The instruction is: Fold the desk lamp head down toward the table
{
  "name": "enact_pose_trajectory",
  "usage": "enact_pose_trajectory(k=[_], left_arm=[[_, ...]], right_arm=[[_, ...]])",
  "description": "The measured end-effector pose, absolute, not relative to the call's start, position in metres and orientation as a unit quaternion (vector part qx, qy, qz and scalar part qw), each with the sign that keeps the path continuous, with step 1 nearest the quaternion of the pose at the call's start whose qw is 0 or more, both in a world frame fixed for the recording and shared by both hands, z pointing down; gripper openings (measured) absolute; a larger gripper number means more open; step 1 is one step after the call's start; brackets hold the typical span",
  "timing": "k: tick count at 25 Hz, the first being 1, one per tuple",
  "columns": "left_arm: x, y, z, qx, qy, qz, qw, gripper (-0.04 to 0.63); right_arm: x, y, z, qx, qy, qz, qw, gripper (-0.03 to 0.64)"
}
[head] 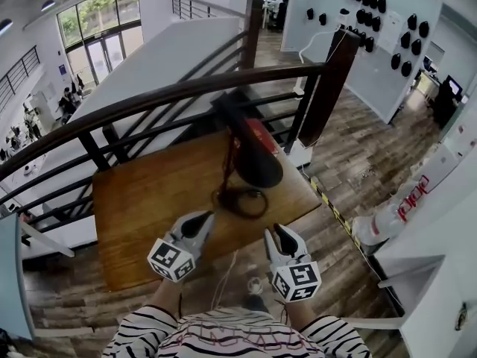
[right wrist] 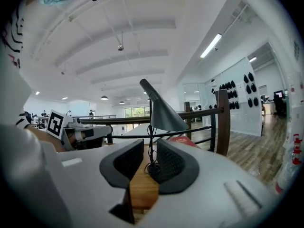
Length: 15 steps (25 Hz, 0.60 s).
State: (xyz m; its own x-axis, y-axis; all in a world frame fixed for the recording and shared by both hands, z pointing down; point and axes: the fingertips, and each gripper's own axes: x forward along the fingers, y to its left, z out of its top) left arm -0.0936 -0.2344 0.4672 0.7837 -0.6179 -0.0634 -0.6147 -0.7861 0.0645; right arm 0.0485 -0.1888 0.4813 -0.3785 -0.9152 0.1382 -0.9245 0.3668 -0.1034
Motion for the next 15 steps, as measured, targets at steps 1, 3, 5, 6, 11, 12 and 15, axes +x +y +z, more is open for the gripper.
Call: enact_pose_trajectory(k=[1, 3, 5, 6, 11, 12, 15], left_arm=[[-0.098, -0.229, 0.468, 0.944, -0.327, -0.04, 0.019, 0.003], [-0.111, -0.216, 0.47, 0.943, -0.331, -0.038, 0.017, 0.003], [-0.121, -0.206, 0.472, 0.941, -0.335, -0.037, 0.021, 0.003], [-0.125, -0.202, 0.474, 0.941, -0.337, -0.037, 0.024, 0.003], [-0.138, -0.185, 0.485, 0.941, -0.334, -0.033, 0.042, 0.003], [-0.139, -0.181, 0.488, 0.942, -0.332, -0.032, 0.044, 0.003], [-0.143, -0.171, 0.495, 0.943, -0.328, -0.029, 0.052, 0.003]], right_arm=[[0.045, -0.183, 0.482, 0.56, -0.824, 0.082, 0.027, 0.08], [0.034, -0.171, 0.483, 0.566, -0.82, 0.083, 0.026, 0.067], [0.026, -0.159, 0.485, 0.571, -0.816, 0.084, 0.025, 0.054], [0.023, -0.155, 0.486, 0.573, -0.815, 0.085, 0.025, 0.05], [0.012, -0.138, 0.494, 0.585, -0.805, 0.092, 0.024, 0.021], [0.01, -0.134, 0.496, 0.587, -0.804, 0.093, 0.024, 0.014], [0.005, -0.125, 0.502, 0.591, -0.8, 0.099, 0.027, 0.002]])
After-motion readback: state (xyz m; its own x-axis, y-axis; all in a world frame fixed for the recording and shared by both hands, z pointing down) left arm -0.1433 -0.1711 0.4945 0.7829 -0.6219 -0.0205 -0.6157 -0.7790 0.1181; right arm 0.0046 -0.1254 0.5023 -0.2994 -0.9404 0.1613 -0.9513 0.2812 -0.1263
